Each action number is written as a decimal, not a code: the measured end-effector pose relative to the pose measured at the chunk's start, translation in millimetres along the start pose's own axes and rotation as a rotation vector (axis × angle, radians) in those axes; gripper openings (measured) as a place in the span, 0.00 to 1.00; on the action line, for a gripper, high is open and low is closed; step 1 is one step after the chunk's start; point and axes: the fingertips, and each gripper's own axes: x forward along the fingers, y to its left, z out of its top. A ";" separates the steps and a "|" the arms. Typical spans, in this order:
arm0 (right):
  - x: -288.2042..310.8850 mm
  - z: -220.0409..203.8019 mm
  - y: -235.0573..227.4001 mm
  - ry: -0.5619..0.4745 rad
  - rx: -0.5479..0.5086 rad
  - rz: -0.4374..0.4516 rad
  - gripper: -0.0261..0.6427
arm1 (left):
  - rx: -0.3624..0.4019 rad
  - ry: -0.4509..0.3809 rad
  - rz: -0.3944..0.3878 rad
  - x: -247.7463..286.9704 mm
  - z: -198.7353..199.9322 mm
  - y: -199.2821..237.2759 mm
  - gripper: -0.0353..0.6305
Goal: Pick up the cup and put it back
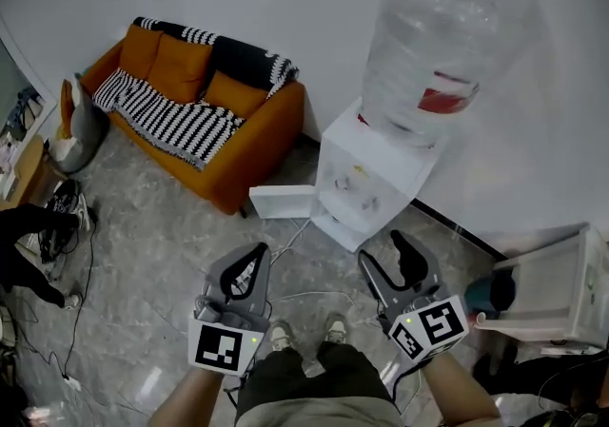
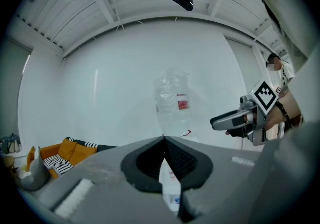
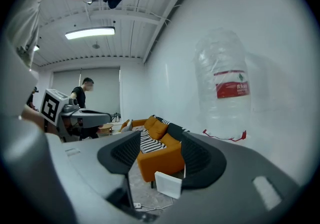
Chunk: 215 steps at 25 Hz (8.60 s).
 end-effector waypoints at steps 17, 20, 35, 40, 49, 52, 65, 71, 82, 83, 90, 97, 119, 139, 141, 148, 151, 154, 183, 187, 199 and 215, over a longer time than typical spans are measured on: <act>110.7 -252.1 -52.0 0.066 0.058 -0.038 0.45 | -0.009 0.034 -0.022 97.3 -234.3 18.3 0.06; 132.2 -300.9 -61.9 0.075 0.052 -0.038 0.45 | -0.002 0.037 -0.035 118.8 -282.5 19.8 0.06; 208.5 -511.7 -110.7 0.092 0.029 -0.049 0.45 | -0.007 0.004 -0.017 192.3 -479.3 41.9 0.06; 228.6 -568.0 -134.5 0.090 0.023 -0.061 0.45 | 0.009 -0.001 -0.025 215.6 -533.1 40.6 0.06; 261.5 -643.6 -171.3 0.090 0.007 -0.101 0.45 | 0.015 -0.015 -0.014 236.6 -592.0 47.1 0.06; 275.8 -662.7 -187.2 0.093 -0.006 -0.119 0.46 | 0.015 -0.008 -0.004 242.0 -604.6 52.8 0.06; 339.0 -738.8 -263.5 0.146 0.020 -0.249 0.58 | 0.098 -0.011 -0.036 267.9 -626.4 48.4 0.06; 359.0 -770.8 -285.0 0.196 0.016 -0.274 0.61 | 0.104 -0.008 -0.105 299.3 -649.1 37.1 0.06; 374.0 -807.3 -303.8 0.244 0.077 -0.273 0.65 | 0.116 0.052 -0.243 349.0 -715.8 9.6 0.06; 374.3 -809.8 -302.9 0.246 0.088 -0.272 0.65 | 0.093 0.063 -0.235 349.9 -721.9 10.6 0.06; 378.5 -821.9 -298.3 0.263 0.049 -0.244 0.63 | 0.093 0.103 -0.221 342.7 -746.6 11.1 0.06; 378.1 -821.1 -292.7 0.274 0.037 -0.246 0.57 | 0.075 0.117 -0.218 335.0 -752.4 11.4 0.06; 280.4 -697.2 -184.2 0.271 0.021 -0.013 0.57 | 0.176 0.137 -0.191 292.9 -652.1 23.0 0.06; 163.1 -322.4 -80.8 0.242 -0.134 0.165 0.57 | 0.026 0.198 -0.167 194.9 -345.7 23.8 0.06; 149.9 -284.4 -77.9 0.240 -0.151 0.170 0.57 | 0.004 0.192 -0.160 185.6 -307.1 25.6 0.06; 98.0 -162.2 -59.8 0.228 -0.150 0.196 0.57 | 0.033 0.148 -0.171 163.8 -179.0 15.9 0.06; 76.4 -111.0 -55.6 0.232 -0.149 0.190 0.57 | 0.048 0.116 -0.182 158.4 -128.8 4.8 0.06; 58.5 -55.6 -41.9 0.209 -0.154 0.200 0.57 | 0.080 0.098 -0.207 149.8 -85.5 -7.6 0.06; -53.8 104.2 31.9 0.049 -0.057 0.115 0.57 | 0.002 -0.034 -0.215 -22.0 107.9 -43.1 0.06; -45.4 104.9 34.4 0.048 -0.052 0.125 0.57 | -0.007 -0.036 -0.202 -19.4 108.3 -36.7 0.06; 33.6 113.5 11.0 0.040 -0.042 0.129 0.57 | -0.032 -0.042 -0.101 14.2 107.8 7.2 0.06; 193.6 75.5 -79.4 0.067 0.040 -0.059 0.57 | -0.036 -0.028 -0.036 123.1 73.4 92.0 0.06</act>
